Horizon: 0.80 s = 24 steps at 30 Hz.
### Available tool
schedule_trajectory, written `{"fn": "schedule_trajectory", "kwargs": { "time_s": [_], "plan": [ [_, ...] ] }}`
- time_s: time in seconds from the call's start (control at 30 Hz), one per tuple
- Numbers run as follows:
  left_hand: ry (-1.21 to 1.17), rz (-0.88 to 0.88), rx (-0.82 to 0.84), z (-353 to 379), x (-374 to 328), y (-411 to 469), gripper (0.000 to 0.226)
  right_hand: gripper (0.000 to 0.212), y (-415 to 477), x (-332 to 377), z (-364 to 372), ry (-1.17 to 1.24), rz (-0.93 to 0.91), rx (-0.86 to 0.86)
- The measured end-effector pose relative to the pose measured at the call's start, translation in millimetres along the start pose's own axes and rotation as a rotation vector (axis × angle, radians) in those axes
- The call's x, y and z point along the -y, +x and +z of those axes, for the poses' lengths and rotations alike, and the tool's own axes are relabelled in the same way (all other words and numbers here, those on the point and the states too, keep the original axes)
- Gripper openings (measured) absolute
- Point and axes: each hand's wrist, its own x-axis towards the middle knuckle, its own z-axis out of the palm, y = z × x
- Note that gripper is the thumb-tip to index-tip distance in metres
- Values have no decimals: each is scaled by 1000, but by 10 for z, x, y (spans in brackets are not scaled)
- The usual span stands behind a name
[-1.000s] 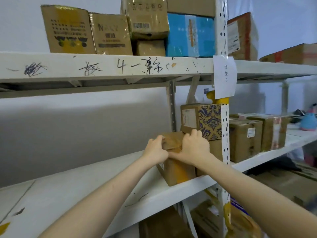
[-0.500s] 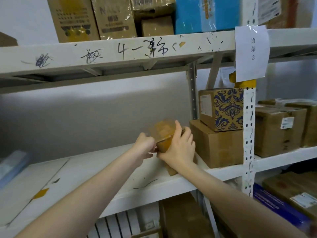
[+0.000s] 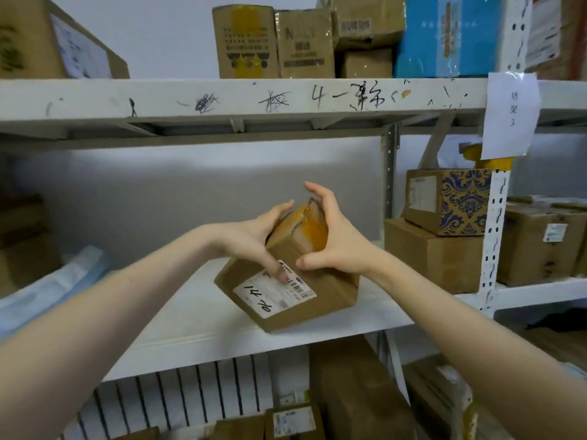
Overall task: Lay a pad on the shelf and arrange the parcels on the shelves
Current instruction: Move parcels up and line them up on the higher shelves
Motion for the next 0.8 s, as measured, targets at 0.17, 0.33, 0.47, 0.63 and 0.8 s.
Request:
{"fn": "schedule_trajectory", "kwargs": {
  "time_s": [0.17,0.33,0.47,0.63,0.8],
  "plan": [
    [-209,83,-92,-314,151,-813,110,117,104,603,242,147,39,116],
    [-398,159,-184,-739,231,-1388,88,112,132,1066,302,159,68,280],
    [-70,165,-398,-1077,124,-1711,73,101,318,1419,348,307,27,48],
    [383,247,-1213,-1400,39,-1935,69,100,571,1754,229,582,-52,-283],
    [314,339,-1352,-1557,113,-1955,75,118,844,2156,144,732,-161,-623]
  ]
}}
